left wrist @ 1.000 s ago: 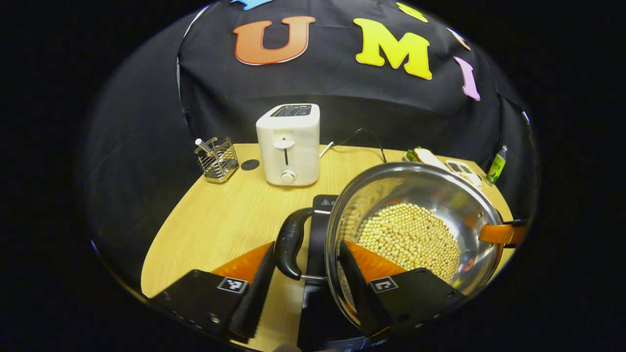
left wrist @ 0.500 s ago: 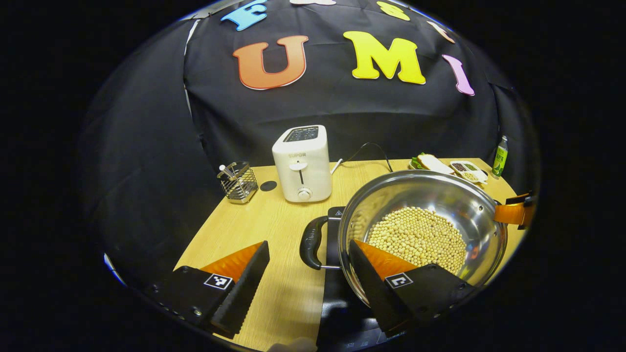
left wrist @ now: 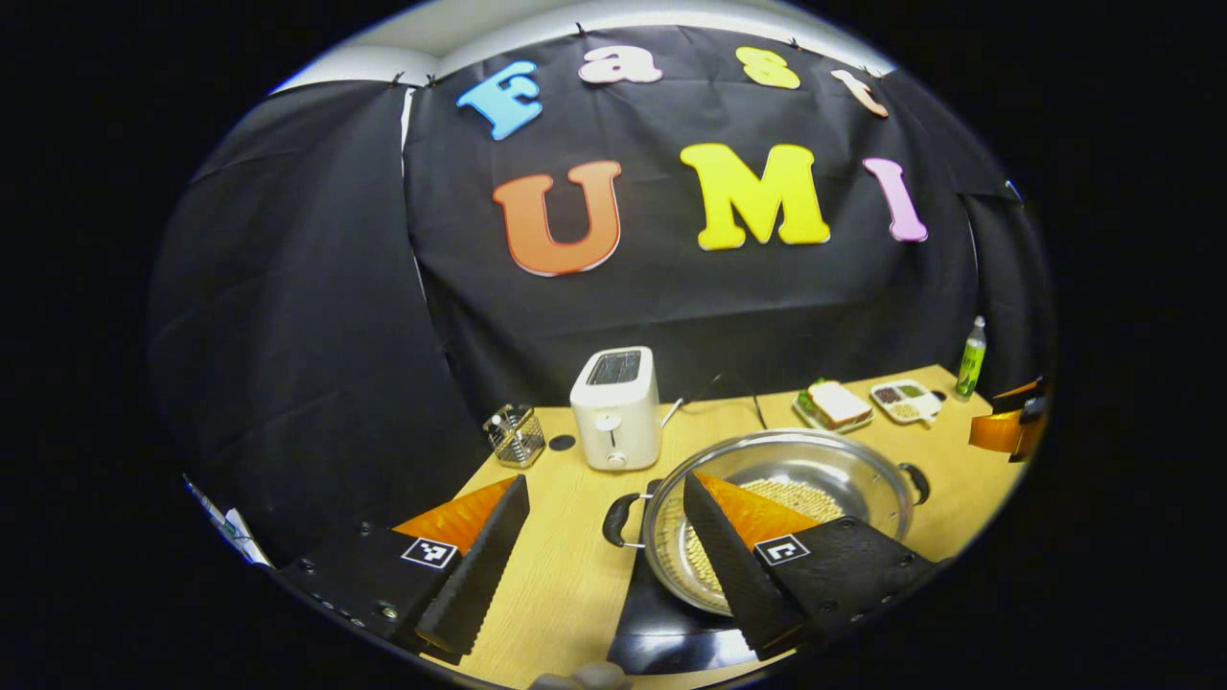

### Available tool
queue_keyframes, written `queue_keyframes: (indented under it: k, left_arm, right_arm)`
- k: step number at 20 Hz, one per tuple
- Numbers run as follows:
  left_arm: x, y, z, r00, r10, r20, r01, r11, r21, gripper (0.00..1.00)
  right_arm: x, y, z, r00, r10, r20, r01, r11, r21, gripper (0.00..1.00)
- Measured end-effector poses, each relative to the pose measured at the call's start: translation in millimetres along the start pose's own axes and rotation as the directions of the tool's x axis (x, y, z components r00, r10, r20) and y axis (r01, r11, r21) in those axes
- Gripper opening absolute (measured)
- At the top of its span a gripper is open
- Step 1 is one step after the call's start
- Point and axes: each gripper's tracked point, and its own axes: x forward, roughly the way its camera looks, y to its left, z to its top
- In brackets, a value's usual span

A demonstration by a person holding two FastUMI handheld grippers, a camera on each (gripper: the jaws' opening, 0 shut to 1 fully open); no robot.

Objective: First push the handle of the pot to place it horizontally, then grasp the pot with both hands and set it on the induction cooktop.

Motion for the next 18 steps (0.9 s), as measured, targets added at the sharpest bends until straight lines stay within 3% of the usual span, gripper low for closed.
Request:
queue_keyframes:
  k: [3, 7, 9, 14, 18]
  left_arm:
    - [-41, -27, 53, 0.995, -0.029, 0.099, 0.026, 0.999, 0.030, 0.97]
    - [-104, -67, 119, 0.969, -0.054, 0.241, 0.048, 0.998, 0.028, 0.96]
    - [-130, -86, 142, 0.957, -0.061, 0.284, 0.060, 0.998, 0.010, 0.96]
    - [-184, -125, 179, 0.935, -0.092, 0.341, 0.111, 0.993, -0.037, 0.96]
    - [-207, -144, 184, 0.939, -0.105, 0.326, 0.145, 0.984, -0.101, 0.96]
  right_arm:
    - [-54, -21, 37, 0.994, 0.014, 0.106, -0.010, 0.999, -0.034, 0.77]
    - [-129, -57, 87, 0.965, 0.013, 0.262, 0.009, 0.996, -0.084, 0.77]
    - [-159, -73, 103, 0.952, 0.019, 0.304, 0.004, 0.997, -0.077, 1.00]
    - [-221, -122, 131, 0.922, -0.012, 0.388, 0.021, 1.000, -0.021, 1.00]
    - [-256, -154, 144, 0.891, -0.057, 0.451, 0.055, 0.998, 0.018, 1.00]
